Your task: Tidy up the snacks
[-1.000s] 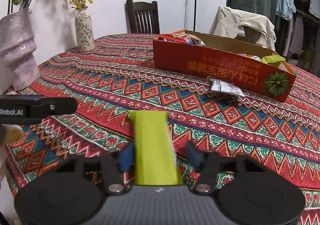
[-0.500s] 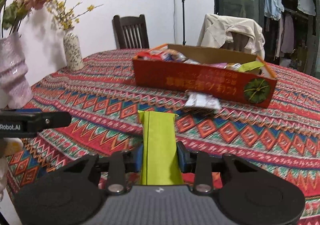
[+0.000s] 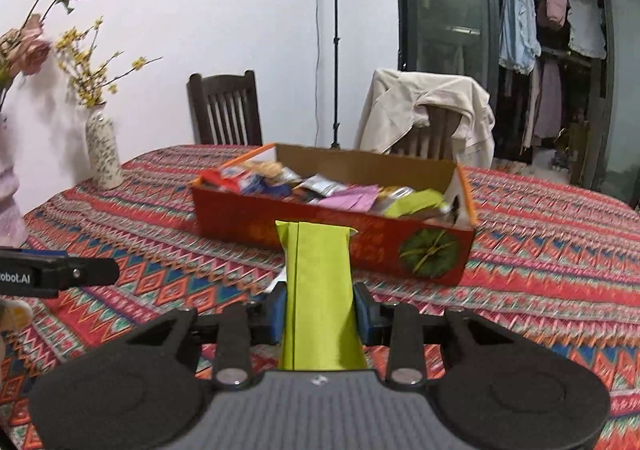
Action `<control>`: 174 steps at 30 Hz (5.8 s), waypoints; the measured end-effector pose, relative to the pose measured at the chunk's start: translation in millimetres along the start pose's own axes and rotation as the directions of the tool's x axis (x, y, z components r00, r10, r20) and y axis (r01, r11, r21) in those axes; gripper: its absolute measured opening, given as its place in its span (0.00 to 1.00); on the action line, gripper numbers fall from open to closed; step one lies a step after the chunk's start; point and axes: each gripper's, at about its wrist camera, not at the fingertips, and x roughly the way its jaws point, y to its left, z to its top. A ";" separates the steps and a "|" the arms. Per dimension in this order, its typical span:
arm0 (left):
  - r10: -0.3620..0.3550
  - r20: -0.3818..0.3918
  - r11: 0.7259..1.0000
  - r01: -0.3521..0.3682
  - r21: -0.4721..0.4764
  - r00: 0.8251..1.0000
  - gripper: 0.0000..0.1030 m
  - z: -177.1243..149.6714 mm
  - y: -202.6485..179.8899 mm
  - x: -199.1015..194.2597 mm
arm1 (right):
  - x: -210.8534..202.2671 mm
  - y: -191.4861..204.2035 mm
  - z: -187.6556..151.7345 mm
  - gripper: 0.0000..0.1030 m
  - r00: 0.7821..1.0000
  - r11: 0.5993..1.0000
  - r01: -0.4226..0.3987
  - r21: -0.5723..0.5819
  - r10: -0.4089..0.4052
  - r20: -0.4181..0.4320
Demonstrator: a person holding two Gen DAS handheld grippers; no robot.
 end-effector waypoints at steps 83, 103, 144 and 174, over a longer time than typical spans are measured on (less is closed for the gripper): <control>0.128 0.105 0.986 -0.138 0.094 0.986 0.53 142.7 -88.8 159.2 | 143.6 -77.7 118.7 0.35 0.993 0.979 0.095 0.182 -0.105 0.046; 0.037 0.232 0.997 -0.050 0.051 0.972 1.00 115.3 -57.9 85.5 | 103.3 -58.0 87.5 1.00 0.991 0.984 0.101 0.145 -0.113 0.076; -0.103 0.163 0.985 0.077 0.156 0.981 1.00 -33.1 -11.7 -15.2 | -31.3 -17.4 -47.7 1.00 0.995 0.990 0.038 0.137 -0.050 0.082; -0.109 0.159 0.984 0.083 0.158 0.981 1.00 -35.2 -11.2 -13.7 | -28.2 -16.2 -47.9 1.00 0.996 0.990 0.034 0.133 -0.044 0.072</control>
